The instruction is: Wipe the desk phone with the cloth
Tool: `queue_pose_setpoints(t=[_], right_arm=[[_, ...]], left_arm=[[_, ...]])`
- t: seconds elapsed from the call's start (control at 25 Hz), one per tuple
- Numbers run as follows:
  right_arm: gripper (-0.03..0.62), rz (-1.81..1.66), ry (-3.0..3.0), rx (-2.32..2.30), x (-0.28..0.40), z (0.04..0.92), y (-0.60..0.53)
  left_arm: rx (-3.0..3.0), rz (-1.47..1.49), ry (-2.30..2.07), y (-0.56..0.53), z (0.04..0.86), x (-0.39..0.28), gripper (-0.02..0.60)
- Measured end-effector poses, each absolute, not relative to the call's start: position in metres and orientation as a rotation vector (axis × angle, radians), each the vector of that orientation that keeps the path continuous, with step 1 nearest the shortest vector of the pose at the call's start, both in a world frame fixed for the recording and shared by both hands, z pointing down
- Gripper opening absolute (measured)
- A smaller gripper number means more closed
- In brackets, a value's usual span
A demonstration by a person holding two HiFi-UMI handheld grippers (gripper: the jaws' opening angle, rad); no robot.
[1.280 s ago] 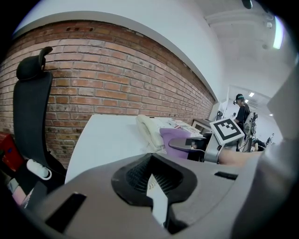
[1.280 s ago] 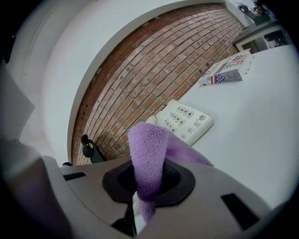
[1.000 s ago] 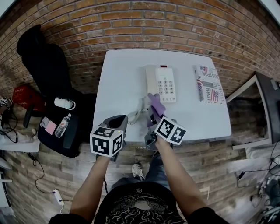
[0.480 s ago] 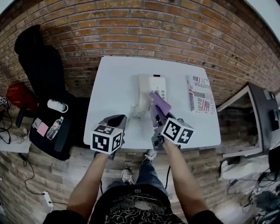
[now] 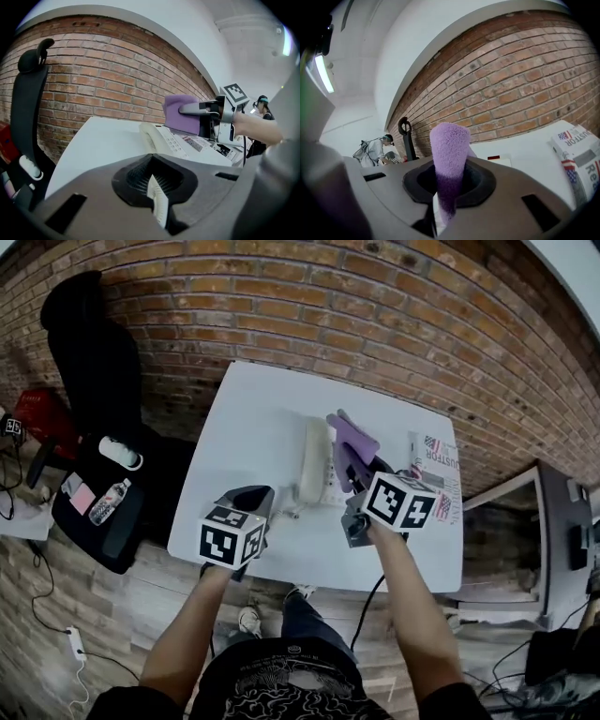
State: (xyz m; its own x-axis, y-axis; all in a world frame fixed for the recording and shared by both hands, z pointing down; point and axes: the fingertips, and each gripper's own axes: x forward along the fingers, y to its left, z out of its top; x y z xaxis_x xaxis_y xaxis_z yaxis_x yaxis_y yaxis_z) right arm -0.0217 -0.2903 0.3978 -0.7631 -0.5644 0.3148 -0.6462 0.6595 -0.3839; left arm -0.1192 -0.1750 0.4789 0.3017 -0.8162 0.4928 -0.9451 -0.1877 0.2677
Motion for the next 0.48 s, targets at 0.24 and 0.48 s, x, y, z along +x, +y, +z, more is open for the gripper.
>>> queue_pose_setpoints(t=[0.24, 0.48], right_arm=[[0.048, 0.550, -2.682, 0.778, -0.058, 0.388, -0.331], [0.047, 0.361, -2.617, 0.528, -0.101, 0.389, -0.363]], left_arm=[[1.995, 0.278, -1.619, -0.194, 0.485, -0.133, 0.006], [1.939, 0.256, -1.678, -0.202, 0.487, -0.151, 0.006]])
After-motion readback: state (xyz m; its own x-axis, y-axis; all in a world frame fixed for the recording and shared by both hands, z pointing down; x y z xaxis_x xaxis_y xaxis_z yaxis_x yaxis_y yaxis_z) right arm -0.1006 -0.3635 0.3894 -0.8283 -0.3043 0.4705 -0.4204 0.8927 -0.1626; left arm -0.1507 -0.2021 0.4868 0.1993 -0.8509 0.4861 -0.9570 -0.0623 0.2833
